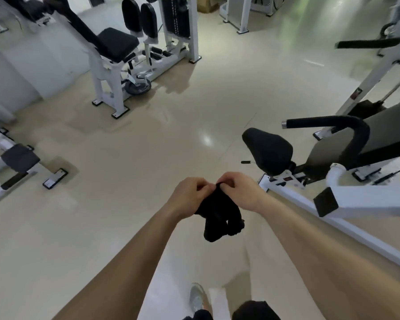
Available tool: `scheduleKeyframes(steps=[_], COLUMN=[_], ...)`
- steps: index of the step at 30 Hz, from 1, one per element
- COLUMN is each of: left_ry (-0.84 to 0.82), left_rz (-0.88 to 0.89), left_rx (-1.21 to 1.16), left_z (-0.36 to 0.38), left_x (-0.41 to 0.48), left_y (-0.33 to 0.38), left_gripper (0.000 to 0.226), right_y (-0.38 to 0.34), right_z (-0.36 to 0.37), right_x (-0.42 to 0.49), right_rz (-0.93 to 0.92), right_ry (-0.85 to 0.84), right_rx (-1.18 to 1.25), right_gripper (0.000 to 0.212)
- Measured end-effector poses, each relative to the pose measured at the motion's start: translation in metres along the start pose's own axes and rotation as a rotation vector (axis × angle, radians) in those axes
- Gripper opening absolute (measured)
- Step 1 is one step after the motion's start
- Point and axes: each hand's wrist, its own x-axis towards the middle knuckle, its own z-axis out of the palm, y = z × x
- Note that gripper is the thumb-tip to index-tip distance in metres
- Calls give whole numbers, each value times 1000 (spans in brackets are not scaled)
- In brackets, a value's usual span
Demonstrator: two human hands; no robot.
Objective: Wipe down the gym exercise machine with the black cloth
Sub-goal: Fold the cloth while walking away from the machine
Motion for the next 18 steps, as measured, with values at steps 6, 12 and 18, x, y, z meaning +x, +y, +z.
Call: scheduleKeyframes(steps=[6, 12, 18], left_ry=[-92, 52, 255], left_rz=[-44, -17, -24], left_rx=[-67, 133, 6], left_z=[-54, -113, -177], left_x=[100, 224, 344], left_y=[-10, -6, 30], left_gripper=[12, 10, 15], right_y=[-21, -6, -18], right_z=[-30, -84, -142], right_x=[104, 234, 347], right_rz=[-22, 9, 71], right_ry=[98, 205, 130], right_rx=[-33, -33, -56], right_gripper=[21, 19, 27])
